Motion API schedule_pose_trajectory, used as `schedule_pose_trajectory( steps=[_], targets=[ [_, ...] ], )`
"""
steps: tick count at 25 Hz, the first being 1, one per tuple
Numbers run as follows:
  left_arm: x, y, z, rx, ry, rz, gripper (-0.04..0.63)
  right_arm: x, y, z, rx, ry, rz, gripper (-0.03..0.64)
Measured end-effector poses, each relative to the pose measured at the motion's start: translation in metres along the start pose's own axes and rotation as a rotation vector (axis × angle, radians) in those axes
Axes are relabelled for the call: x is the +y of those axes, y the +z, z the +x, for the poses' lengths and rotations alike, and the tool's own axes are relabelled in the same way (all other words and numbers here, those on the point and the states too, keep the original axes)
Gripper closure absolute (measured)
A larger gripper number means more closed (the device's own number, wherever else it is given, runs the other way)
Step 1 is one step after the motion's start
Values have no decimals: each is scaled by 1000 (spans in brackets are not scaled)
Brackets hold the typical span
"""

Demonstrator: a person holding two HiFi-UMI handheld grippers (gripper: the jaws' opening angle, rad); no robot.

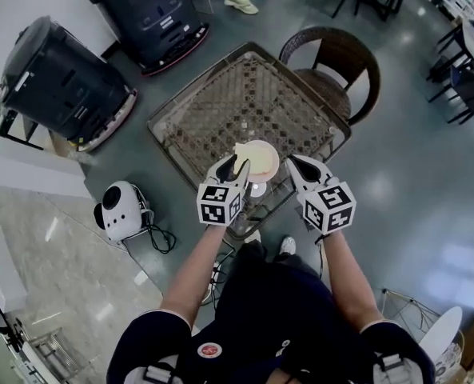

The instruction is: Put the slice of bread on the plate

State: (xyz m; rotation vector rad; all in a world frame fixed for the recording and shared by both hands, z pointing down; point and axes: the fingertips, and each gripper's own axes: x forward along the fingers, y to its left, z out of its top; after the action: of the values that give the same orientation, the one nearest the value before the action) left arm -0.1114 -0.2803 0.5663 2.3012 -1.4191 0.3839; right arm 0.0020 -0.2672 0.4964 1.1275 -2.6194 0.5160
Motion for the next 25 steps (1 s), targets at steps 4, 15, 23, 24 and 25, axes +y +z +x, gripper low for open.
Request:
schedule_pose_trajectory(
  steps=[4, 15, 23, 24, 25],
  targets=[
    [-25, 43, -27, -118, -48, 54, 513, 10, 18, -6, -45, 27, -19, 611],
    [-97, 116, -93, -320, -168, 150, 588, 37, 60, -33, -158, 89, -68, 612],
    [-128, 148, -121, -392, -211, 161, 588, 60, 103, -61, -281, 147, -134, 611],
    [-130, 150, -123, -394, -214, 161, 588, 63, 107, -63, -289, 153, -141, 611],
    [-132, 153, -124, -395, -217, 162, 588, 65, 110, -65, -296, 158, -147, 611]
  ],
)
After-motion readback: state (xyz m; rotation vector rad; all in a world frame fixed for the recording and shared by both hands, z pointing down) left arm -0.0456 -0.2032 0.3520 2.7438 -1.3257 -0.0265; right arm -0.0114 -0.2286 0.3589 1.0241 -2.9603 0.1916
